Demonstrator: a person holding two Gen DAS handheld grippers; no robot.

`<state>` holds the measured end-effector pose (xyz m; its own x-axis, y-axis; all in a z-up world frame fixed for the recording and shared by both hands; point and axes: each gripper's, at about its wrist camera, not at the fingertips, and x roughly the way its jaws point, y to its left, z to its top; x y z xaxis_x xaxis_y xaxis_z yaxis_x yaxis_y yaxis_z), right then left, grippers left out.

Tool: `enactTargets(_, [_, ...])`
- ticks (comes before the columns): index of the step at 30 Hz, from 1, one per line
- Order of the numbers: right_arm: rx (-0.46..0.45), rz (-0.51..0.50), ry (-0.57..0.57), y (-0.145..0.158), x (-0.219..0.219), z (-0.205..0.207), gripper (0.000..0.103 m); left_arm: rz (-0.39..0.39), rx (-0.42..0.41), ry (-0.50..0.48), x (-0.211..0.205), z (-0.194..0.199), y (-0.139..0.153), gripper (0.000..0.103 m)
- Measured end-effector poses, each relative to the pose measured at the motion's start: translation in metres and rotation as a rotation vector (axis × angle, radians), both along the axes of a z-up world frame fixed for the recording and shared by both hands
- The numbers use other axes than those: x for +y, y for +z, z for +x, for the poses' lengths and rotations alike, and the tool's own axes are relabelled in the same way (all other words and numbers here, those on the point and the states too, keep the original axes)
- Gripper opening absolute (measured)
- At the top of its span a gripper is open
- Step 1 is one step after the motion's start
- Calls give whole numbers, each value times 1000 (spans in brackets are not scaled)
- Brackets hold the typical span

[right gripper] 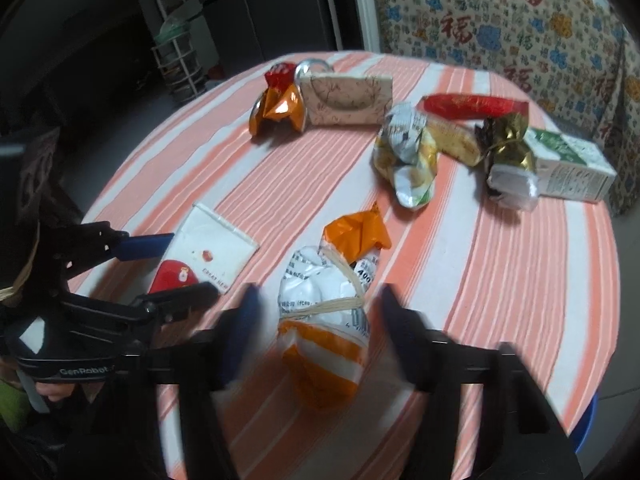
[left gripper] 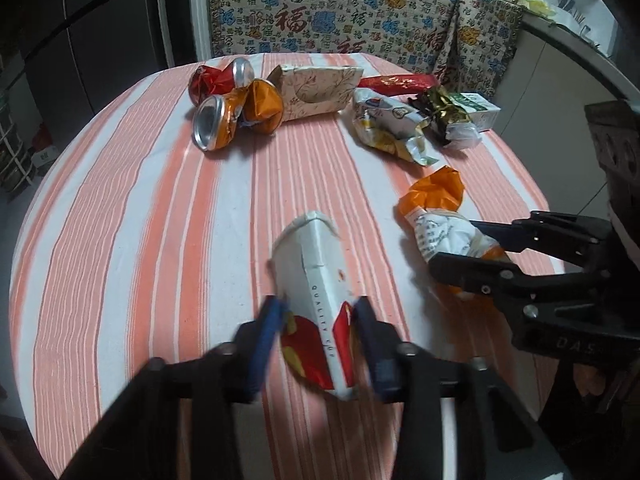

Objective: Collect trash
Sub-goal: 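Carry the paper cup and snack wrapper to the blue basket and release both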

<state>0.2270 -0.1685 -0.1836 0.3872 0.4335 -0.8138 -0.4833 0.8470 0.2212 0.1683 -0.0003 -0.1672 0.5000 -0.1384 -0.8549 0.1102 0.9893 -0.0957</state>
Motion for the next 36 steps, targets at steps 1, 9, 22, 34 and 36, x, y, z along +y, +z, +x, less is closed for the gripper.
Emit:
enactTargets(1, [3,4,-6,2,-2,-1,44,-9,-4,-4,0,-1,1,29])
enactTargets(9, [-34,48,-53,20,-33,-17,43,-93,-53,-58,-21,-4,19,25])
enactTargets(22, [-97,82,-445,49,-213,-39,44,-188,-32,-293,-170,15,39,25])
enactTargets(34, [37,16,-776,10,-363,-69,44,-203,76,-514,-343,43,-5,26])
enactTargets(36, [51,19,-800,6,-374,-68,44,-205,96,-518,-358,50,-17,26])
